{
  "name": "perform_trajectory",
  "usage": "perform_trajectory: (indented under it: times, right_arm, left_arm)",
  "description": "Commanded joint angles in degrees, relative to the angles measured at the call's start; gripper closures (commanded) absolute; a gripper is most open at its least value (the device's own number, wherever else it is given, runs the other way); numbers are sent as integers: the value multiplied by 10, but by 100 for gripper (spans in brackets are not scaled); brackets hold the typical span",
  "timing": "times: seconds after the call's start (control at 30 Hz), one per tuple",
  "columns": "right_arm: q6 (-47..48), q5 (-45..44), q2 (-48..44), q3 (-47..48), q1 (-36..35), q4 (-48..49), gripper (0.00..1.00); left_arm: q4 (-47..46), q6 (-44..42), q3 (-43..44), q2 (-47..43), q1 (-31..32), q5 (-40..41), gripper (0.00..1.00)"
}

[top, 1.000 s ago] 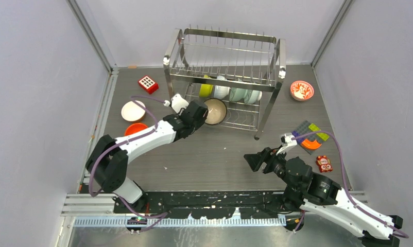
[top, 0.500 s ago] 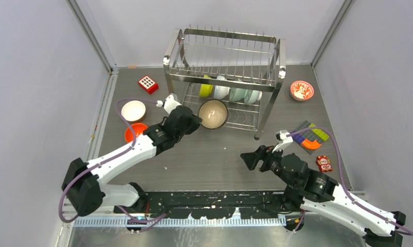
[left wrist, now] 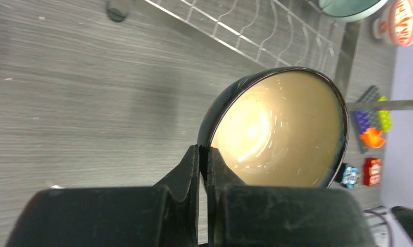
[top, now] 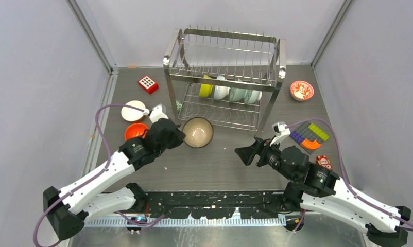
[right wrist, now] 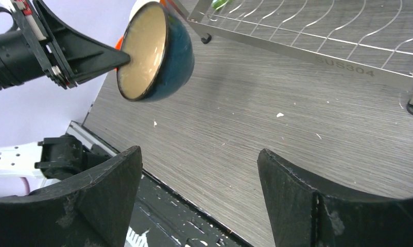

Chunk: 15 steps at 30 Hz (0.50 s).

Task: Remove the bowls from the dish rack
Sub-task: Place the bowl at the center of the board.

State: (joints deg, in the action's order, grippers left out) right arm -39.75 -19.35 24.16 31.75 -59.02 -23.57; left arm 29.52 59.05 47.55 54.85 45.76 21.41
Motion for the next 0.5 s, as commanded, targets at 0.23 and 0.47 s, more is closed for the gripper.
perform_trajectory:
  times: [0.23,0.47]
  right_arm:
    - [13,-27,85,71,-2,-16,20]
    - [-12,-106,224,121,-60,-6,25]
  left_arm:
    - [135,-123,6,-83,2,35,100]
    - [137,-164,-3,-69,1,1,100]
